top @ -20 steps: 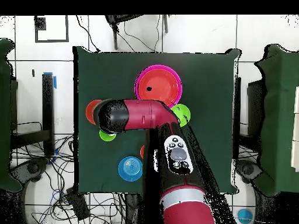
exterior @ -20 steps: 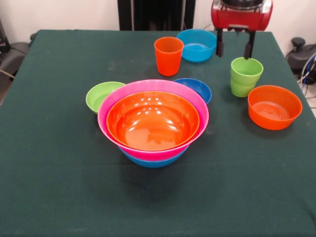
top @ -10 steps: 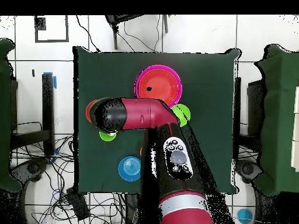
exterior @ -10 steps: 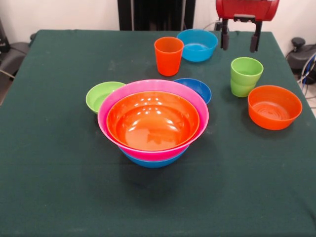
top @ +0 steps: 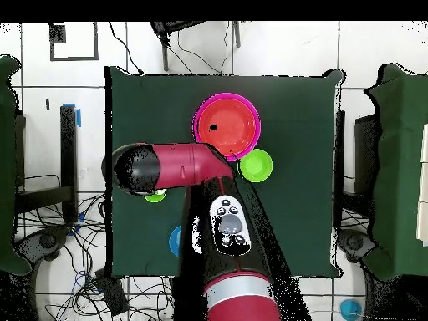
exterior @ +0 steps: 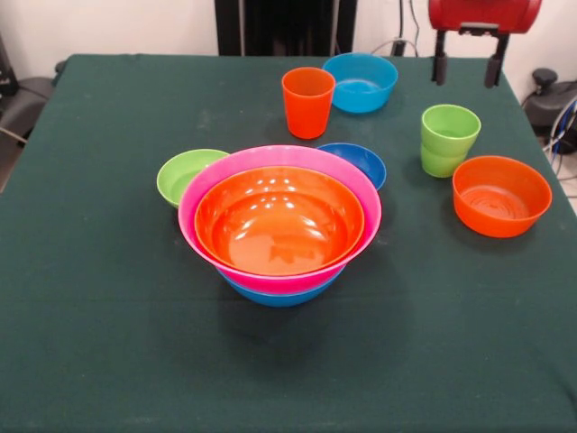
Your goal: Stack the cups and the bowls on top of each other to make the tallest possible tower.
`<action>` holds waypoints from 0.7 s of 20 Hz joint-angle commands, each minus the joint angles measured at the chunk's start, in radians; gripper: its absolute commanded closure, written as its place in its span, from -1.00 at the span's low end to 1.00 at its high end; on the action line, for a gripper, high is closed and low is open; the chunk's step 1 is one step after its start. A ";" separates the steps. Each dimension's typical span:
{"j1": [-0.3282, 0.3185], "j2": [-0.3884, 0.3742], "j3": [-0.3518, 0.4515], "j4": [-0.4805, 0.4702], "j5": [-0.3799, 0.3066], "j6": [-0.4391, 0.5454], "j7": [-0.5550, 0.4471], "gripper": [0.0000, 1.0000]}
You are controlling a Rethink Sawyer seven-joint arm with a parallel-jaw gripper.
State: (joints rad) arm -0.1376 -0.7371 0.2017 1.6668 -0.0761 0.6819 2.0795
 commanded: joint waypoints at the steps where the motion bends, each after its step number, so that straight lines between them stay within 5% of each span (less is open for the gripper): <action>1: 0.034 0.042 0.014 -0.035 -0.004 0.123 0.065 -1.00; 14: 0.022 0.065 0.002 -0.058 -0.022 0.120 0.039 -1.00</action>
State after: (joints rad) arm -0.1099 -0.7344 0.1959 1.6496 -0.0763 0.7240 2.0795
